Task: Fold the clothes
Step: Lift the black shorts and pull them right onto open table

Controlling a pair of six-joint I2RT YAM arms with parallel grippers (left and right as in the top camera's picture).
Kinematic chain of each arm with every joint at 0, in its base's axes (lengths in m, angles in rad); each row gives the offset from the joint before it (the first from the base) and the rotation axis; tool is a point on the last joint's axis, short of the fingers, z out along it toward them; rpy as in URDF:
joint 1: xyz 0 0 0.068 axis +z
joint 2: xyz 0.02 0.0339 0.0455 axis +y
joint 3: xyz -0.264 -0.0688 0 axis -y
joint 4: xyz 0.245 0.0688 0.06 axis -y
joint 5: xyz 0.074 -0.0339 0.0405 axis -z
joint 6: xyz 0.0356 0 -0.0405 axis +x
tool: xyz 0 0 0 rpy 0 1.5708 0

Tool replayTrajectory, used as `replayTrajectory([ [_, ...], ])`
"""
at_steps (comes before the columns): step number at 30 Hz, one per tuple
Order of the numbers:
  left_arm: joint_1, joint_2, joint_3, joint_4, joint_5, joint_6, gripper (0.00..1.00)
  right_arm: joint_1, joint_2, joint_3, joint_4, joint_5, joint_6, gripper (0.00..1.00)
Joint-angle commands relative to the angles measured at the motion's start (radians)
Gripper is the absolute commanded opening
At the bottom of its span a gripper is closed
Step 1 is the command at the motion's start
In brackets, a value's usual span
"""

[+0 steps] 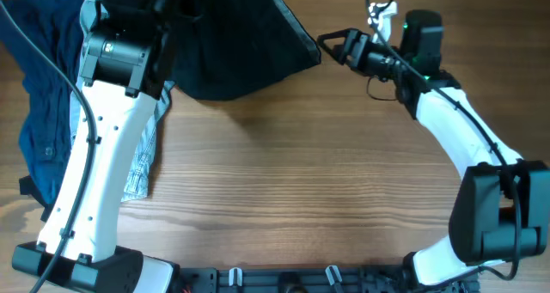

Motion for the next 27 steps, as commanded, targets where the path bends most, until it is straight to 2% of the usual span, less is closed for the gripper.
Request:
replayTrajectory([
  [1, -0.003, -0.012, 0.018, 0.014, -0.010, -0.002, 0.04, -0.010, -0.005, 0.013, -0.019, -0.059, -0.029, 0.77],
  [6, -0.003, -0.012, 0.018, -0.006, -0.007, -0.002, 0.04, 0.029, 0.089, 0.013, -0.032, -0.032, -0.029, 0.76],
  [11, -0.003, -0.012, 0.018, -0.019, 0.013, -0.002, 0.04, 0.032, 0.189, 0.013, 0.143, -0.002, 0.026, 0.76],
  [15, -0.003, -0.012, 0.018, -0.020, 0.013, -0.002, 0.04, 0.033, 0.239, 0.013, 0.175, 0.010, 0.027, 0.74],
  [18, -0.003, -0.012, 0.018, -0.035, 0.013, -0.002, 0.04, 0.032, 0.249, 0.013, 0.241, -0.008, 0.052, 0.73],
  [22, -0.003, -0.012, 0.018, -0.049, 0.013, -0.002, 0.04, 0.008, 0.249, 0.013, 0.412, -0.101, 0.166, 0.73],
  [27, -0.003, -0.012, 0.018, -0.057, 0.013, -0.002, 0.04, 0.015, 0.249, 0.013, 0.405, -0.116, 0.180, 0.73],
])
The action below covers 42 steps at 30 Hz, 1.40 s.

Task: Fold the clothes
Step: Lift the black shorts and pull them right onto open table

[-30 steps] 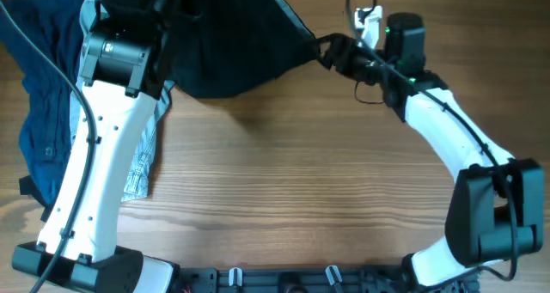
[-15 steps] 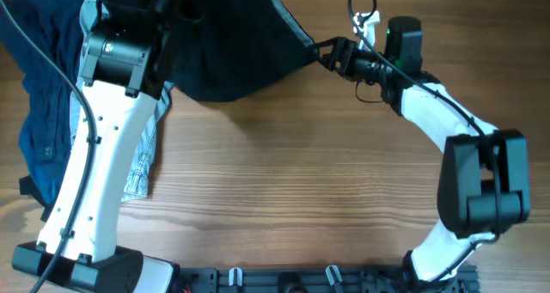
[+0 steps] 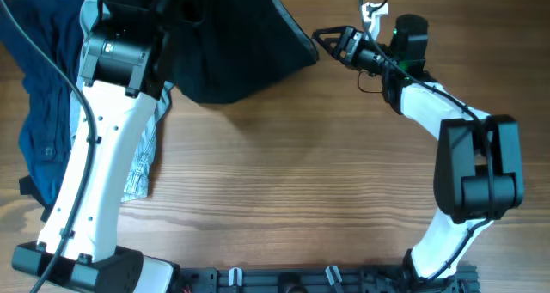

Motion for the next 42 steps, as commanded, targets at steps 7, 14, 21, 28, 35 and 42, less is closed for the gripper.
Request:
replayTrajectory([
  [7, -0.023, -0.012, 0.018, 0.014, 0.016, -0.002, 0.04, 0.129, 0.026, 0.013, -0.152, 0.113, -0.064, 0.53],
  [14, -0.009, -0.042, 0.018, 0.013, 0.015, -0.002, 0.04, 0.034, -0.037, 0.013, -0.362, 0.093, -0.224, 0.04],
  [21, 0.022, -0.076, 0.018, -0.080, 0.016, -0.002, 0.04, -0.129, -0.432, 0.263, -1.012, 0.369, -0.649, 0.04],
  [28, -0.002, -0.264, 0.018, -0.361, 0.016, 0.043, 0.04, -0.182, -0.570, 0.771, -1.497, 0.609, -0.814, 0.04],
  [35, -0.002, -0.397, 0.018, -0.766, 0.004, 0.105, 0.04, -0.197, -0.603, 0.822, -1.682, 0.589, -0.817, 0.04],
  [42, -0.063, -0.405, 0.018, -0.877, 0.121, 0.099, 0.04, -0.197, -0.803, 0.829, -1.884, 0.587, -0.764, 0.04],
])
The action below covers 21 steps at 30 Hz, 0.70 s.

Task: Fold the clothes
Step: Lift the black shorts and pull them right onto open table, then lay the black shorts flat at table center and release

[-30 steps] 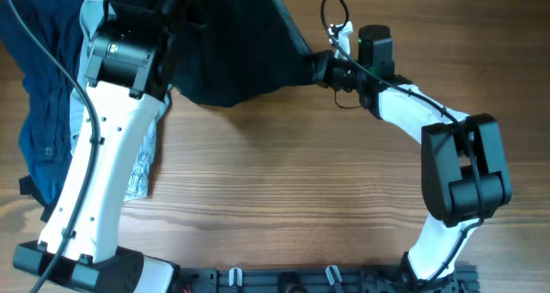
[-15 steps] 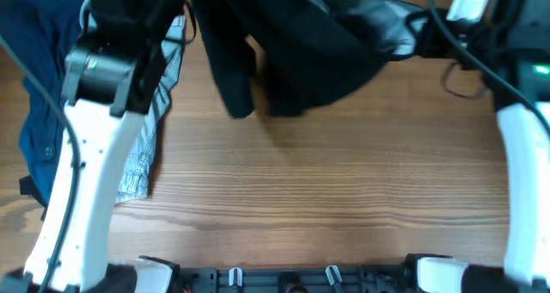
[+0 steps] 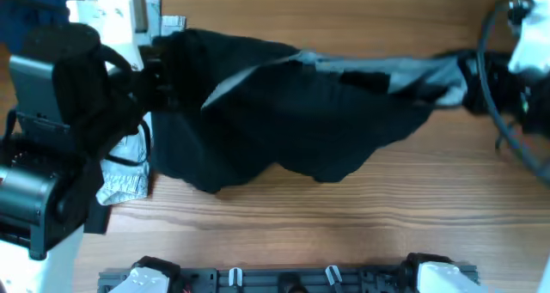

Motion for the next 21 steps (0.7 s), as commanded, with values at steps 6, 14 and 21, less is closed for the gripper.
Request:
replayTrajectory([
  [6, -0.220, -0.059, 0.007, 0.001, 0.056, -0.002, 0.04, -0.006, -0.172, 0.225, -0.202, 0.017, 0.058, 0.04],
  [14, -0.211, 0.095, 0.006, 0.008, -0.246, -0.019, 0.04, -0.006, 0.082, 0.240, -0.188, 0.101, 0.024, 0.04],
  [21, -0.090, 0.454, 0.006, 0.191, -0.297, -0.032, 0.04, 0.012, 0.652, 0.240, 0.027, 0.010, -0.051, 0.04],
])
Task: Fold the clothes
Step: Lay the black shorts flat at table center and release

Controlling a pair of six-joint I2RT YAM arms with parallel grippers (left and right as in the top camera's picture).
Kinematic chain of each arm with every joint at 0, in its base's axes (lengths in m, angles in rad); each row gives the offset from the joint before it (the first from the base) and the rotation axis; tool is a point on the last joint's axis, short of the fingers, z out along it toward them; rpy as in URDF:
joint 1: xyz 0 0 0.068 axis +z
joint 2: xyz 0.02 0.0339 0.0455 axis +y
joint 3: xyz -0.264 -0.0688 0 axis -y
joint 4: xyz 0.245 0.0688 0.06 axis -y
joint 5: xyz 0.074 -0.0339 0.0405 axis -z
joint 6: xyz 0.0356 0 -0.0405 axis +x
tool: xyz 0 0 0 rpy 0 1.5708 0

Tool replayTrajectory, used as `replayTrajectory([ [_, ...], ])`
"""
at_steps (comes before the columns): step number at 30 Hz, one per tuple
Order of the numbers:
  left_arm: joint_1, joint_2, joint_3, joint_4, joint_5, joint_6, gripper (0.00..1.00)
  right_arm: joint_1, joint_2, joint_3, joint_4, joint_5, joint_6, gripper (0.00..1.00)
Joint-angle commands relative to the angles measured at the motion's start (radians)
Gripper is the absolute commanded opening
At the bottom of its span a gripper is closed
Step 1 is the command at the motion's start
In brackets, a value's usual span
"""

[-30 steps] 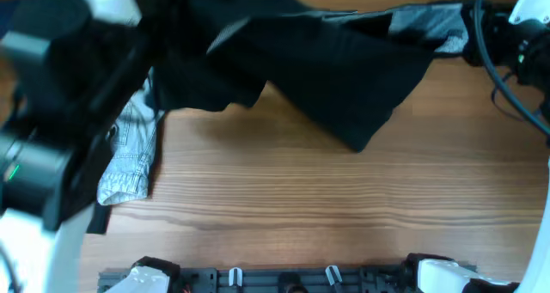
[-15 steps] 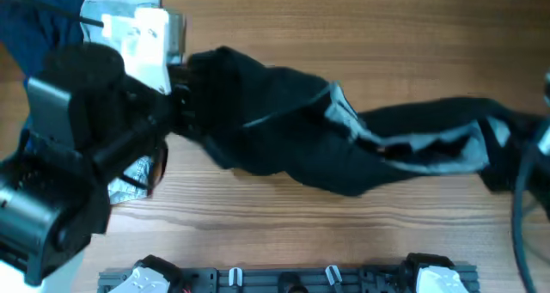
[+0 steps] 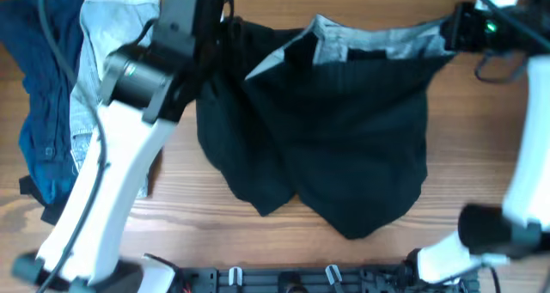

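A pair of black shorts with a grey inner waistband is stretched across the table, legs hanging toward the front edge. My left gripper is shut on the waistband's left end at the upper left. At the upper right, my right gripper is shut on the waistband's right end. The fingertips of both are buried in cloth.
A pile of other clothes lies at the far left: a dark blue garment and a light grey one. The wooden table shows to the right of the shorts and along the front.
The shorts were bunched and slanted between the grippers; now they hang spread out, waistband level along the back edge. Both arms stand further back, and the left arm's posture has changed.
The left gripper held the black shorts bunched at the back left while the right gripper was open beside their right corner, then closer to it. Later both grippers held the shorts stretched across the table, and now the garment is spread wide with legs toward the front.
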Motion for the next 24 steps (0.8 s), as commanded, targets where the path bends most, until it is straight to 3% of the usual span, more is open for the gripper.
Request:
replayTrajectory([
  [1, 0.059, 0.166, 0.006, 0.129, -0.075, -0.008, 0.04, 0.023, 0.205, 0.006, 0.113, -0.037, -0.027, 0.04],
  [6, 0.108, 0.483, 0.006, 0.454, -0.074, -0.008, 0.04, 0.092, 0.538, 0.006, 0.521, -0.040, 0.058, 0.04],
  [7, 0.111, 0.538, 0.006, 0.529, -0.075, -0.006, 0.10, 0.100, 0.584, 0.006, 0.611, -0.040, 0.090, 0.05],
  [8, 0.115, 0.603, 0.006, 0.617, -0.075, 0.000, 0.64, 0.108, 0.622, 0.006, 0.698, -0.040, 0.109, 0.35],
  [9, 0.118, 0.636, 0.006, 0.668, -0.075, 0.000, 1.00, 0.113, 0.643, 0.006, 0.754, -0.040, 0.111, 0.80],
  [10, 0.124, 0.661, 0.006, 0.708, -0.074, 0.000, 1.00, 0.116, 0.654, 0.006, 0.783, -0.039, 0.114, 1.00],
  [13, 0.139, 0.660, 0.006, 0.717, -0.074, 0.000, 1.00, 0.109, 0.628, 0.007, 0.776, -0.043, 0.133, 0.99],
  [18, 0.143, 0.586, 0.006, 0.648, 0.009, 0.082, 1.00, 0.108, 0.492, 0.007, 0.554, -0.099, 0.119, 1.00],
  [21, 0.150, 0.537, 0.006, 0.485, 0.061, 0.082, 1.00, 0.122, 0.397, 0.007, 0.454, -0.130, 0.047, 1.00],
  [24, 0.155, 0.473, 0.006, 0.253, 0.069, 0.066, 1.00, 0.205, 0.367, 0.006, 0.489, -0.114, -0.100, 0.99],
])
